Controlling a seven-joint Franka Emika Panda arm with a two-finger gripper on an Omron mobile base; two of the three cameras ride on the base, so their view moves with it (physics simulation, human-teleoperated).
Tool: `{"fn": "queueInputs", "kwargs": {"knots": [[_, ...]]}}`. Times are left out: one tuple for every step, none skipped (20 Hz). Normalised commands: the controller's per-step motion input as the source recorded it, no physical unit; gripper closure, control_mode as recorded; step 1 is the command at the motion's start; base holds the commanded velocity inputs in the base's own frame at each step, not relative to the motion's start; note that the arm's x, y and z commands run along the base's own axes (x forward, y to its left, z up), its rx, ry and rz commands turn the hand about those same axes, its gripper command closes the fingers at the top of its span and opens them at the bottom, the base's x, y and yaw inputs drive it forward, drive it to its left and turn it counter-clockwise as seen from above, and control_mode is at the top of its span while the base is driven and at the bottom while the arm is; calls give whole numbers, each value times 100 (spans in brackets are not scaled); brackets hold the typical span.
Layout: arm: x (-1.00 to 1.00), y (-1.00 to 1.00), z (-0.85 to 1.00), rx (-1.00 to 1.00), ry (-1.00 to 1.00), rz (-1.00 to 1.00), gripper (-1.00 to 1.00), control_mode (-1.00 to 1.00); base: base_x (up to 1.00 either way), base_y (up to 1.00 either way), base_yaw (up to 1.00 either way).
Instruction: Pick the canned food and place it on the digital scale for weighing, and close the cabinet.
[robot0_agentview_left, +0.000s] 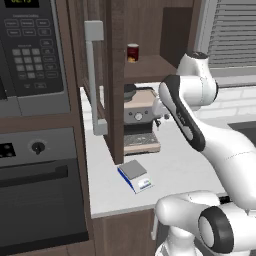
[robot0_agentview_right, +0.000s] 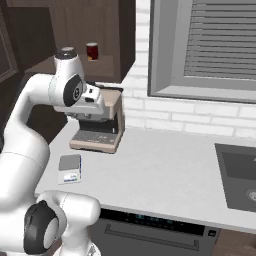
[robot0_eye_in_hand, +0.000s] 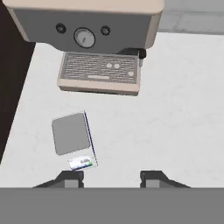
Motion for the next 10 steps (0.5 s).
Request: {"fn": "queueInputs", "kwargs": {"knots": [[-4,0,0,0,0,0,-100,-100,0,0,0],[-47,6,0,0,0,6,-100,-100,0,0,0],[-84,0,4,0,-30,0,-100,-100,0,0,0],[-99,0,0,0,-34,0,-100,-100,0,0,0],[-100,0,0,0,-22,0,-100,-100,0,0,0],[-100,17,0,0,-29,1,-100,-100,0,0,0],[-100,31,0,0,-32,0,-100,-100,0,0,0],[-100,22,0,0,-47,0,-100,-100,0,0,0],[-100,9,0,0,-50,0,-100,-100,0,0,0],[-100,1,14,0,-61,0,-100,-100,0,0,0]]}}
